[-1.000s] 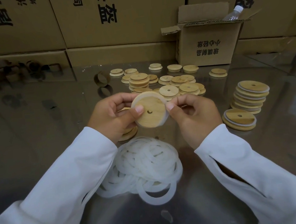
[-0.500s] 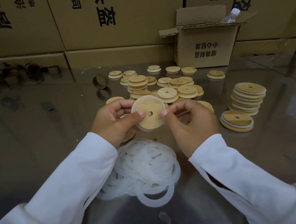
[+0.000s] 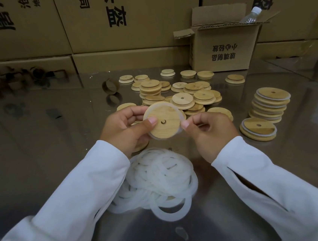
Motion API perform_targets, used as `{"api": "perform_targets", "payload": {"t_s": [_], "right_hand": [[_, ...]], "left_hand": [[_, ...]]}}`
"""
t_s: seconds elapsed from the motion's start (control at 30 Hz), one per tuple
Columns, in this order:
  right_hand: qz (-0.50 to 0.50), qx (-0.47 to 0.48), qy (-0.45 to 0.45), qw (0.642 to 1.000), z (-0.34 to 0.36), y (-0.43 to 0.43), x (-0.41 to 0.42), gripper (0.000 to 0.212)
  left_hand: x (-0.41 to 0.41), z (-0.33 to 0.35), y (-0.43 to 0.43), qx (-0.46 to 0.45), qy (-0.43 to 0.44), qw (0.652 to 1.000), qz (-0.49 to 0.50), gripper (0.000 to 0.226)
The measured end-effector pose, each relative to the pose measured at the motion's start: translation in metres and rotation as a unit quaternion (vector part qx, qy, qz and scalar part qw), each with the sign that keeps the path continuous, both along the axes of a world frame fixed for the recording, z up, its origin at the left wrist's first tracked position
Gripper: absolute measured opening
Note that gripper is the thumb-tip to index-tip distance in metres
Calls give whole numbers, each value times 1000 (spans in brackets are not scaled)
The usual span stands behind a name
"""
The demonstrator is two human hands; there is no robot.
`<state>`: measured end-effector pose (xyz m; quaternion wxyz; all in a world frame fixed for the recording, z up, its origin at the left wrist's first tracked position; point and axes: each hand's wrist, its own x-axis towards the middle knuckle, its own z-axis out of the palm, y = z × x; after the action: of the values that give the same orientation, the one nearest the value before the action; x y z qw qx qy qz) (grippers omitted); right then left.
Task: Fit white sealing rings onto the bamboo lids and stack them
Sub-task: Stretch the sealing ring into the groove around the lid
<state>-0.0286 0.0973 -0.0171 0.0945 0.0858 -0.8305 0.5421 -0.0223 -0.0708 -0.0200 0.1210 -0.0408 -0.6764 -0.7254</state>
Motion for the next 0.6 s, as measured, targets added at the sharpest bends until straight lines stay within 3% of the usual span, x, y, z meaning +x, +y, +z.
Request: {"api": "perform_targets", "payload": {"t_s": [0.13,0.4,0.6], "right_hand": [[26,-1,-17,1000,2,0,2,19],[57,-109,-47,991,2,-5,3,19],[54,-118,-53,990,4,-5,6,19]], "left_hand": [[1,2,0,9,-8,1000,-6,15],[2,4,0,24,-6,1000,-6,15],[1,3,0,14,-4,1000,-6,16]]}}
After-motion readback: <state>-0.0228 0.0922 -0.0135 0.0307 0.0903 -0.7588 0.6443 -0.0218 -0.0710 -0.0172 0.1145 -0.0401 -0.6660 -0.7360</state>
